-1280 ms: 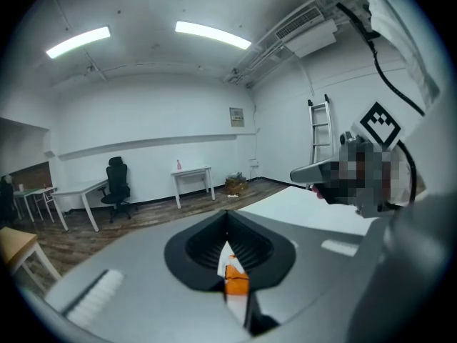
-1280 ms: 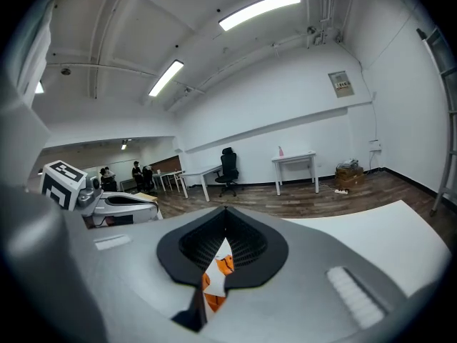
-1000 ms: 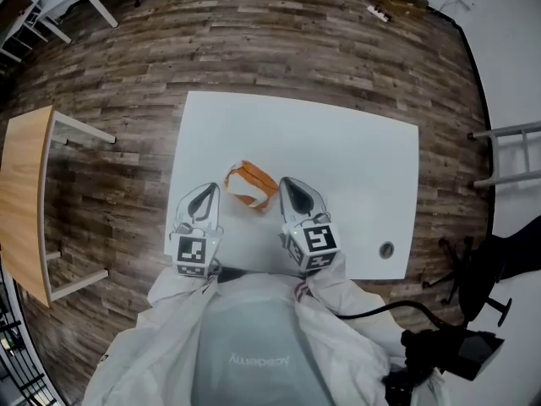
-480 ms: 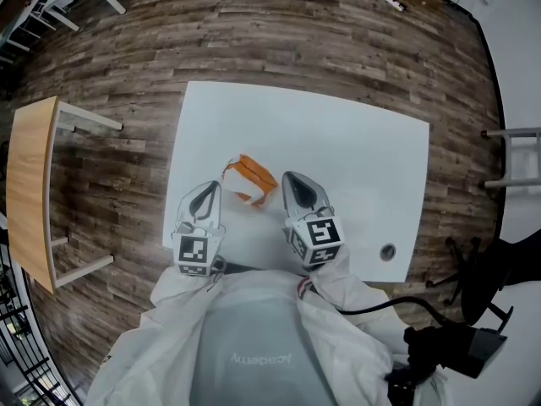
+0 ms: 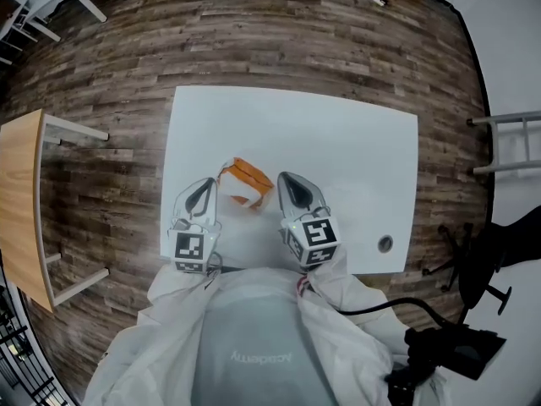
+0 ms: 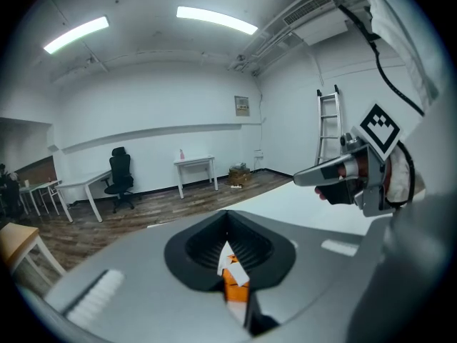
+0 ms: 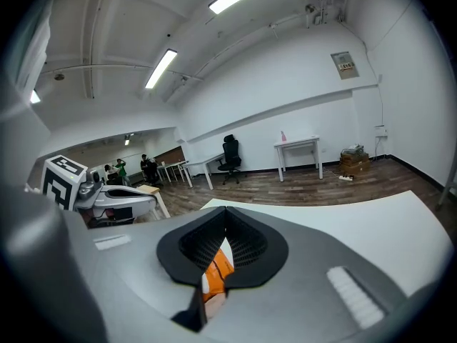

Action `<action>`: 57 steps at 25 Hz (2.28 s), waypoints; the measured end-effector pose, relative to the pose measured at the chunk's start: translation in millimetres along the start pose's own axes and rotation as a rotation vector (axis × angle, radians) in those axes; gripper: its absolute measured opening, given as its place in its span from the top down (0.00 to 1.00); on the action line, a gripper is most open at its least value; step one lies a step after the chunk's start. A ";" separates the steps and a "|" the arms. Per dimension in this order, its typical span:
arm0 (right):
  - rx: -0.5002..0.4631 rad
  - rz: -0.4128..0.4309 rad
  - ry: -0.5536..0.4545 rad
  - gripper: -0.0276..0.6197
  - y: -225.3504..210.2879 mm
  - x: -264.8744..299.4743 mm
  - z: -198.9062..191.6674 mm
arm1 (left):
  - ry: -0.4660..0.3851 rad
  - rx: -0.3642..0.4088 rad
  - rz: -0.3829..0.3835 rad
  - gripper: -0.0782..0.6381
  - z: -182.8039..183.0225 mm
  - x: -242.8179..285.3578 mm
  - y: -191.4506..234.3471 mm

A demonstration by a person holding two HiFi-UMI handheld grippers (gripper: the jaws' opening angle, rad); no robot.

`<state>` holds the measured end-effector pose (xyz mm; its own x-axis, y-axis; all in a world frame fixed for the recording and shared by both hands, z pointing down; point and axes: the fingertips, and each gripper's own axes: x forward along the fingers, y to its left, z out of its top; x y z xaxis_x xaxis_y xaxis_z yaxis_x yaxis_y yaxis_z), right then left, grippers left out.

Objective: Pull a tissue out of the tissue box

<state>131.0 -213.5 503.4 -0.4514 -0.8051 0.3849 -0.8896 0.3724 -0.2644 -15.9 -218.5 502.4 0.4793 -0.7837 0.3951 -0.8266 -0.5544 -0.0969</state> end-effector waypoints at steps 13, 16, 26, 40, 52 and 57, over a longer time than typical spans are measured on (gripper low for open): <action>-0.089 0.021 0.165 0.76 39.1 10.5 -23.2 | -0.034 -0.091 -0.069 0.89 -18.3 9.9 18.0; -0.115 0.036 0.197 0.72 46.8 16.4 -24.7 | -0.036 -0.100 -0.078 0.89 -19.4 12.1 22.8; -0.274 0.130 0.332 0.50 66.8 24.3 -50.4 | -0.039 -0.120 -0.098 0.89 -24.3 11.7 23.9; -0.585 0.164 0.586 0.39 62.2 52.8 -119.7 | -0.035 -0.133 -0.080 0.89 -31.8 8.2 32.4; -0.609 0.135 0.627 0.58 53.8 66.3 -123.4 | -0.026 -0.155 -0.076 0.89 -36.2 5.5 34.2; -0.604 0.120 0.637 0.68 51.9 68.2 -126.7 | -0.024 -0.161 -0.075 0.89 -36.8 5.3 34.4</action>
<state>45.2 -190.5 627.9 -0.3370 -0.4017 0.8515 -0.6369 0.7634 0.1080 -52.6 -231.5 534.8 0.5469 -0.7494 0.3732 -0.8238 -0.5612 0.0804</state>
